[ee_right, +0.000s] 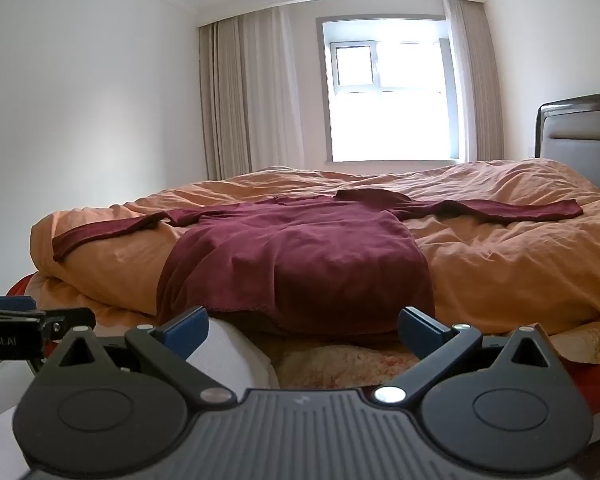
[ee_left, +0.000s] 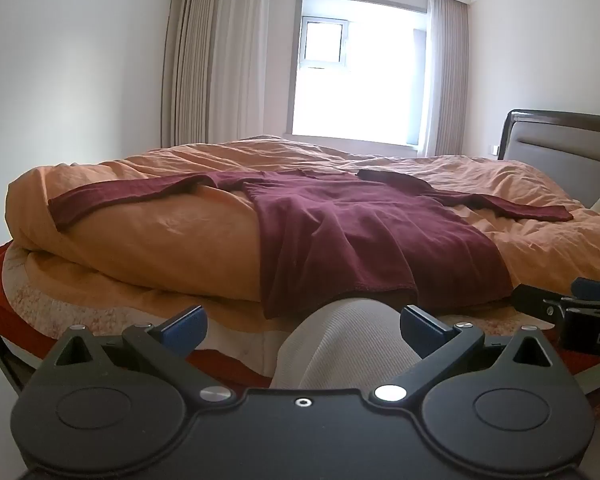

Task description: Fold small clothes

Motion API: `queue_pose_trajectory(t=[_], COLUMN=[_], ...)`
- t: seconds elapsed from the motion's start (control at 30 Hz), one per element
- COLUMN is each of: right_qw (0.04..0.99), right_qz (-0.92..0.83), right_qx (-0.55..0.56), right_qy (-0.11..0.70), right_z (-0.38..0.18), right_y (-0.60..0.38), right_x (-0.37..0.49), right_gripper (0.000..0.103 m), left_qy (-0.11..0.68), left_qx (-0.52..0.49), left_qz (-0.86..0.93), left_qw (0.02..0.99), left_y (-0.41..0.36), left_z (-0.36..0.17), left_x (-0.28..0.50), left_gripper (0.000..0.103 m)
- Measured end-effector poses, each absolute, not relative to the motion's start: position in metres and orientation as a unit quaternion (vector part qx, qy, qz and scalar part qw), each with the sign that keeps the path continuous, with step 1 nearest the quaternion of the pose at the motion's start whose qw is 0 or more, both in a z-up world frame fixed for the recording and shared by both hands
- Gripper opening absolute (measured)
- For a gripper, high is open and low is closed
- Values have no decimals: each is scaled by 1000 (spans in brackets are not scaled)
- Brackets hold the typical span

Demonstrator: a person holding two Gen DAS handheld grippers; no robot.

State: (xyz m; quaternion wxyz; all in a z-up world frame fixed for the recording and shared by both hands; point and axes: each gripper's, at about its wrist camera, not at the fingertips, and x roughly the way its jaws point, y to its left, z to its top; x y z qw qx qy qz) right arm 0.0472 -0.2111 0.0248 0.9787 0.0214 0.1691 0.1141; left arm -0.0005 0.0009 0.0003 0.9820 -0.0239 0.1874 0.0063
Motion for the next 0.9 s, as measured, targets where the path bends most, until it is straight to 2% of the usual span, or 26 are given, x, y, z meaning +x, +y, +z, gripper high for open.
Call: queue_pose_trajectory(t=[0.9], right_qw=[978], right_qz=[106], right_qx=[25], right_qy=[176], right_z=[21], right_y=[-213], right_x=[50], right_gripper=[103], left_qy=[188], left_qx=[-23], left_qz=[5], left_qw=[982], left_y=[0], left_z=[0], left_x=[0], left_gripper=[102])
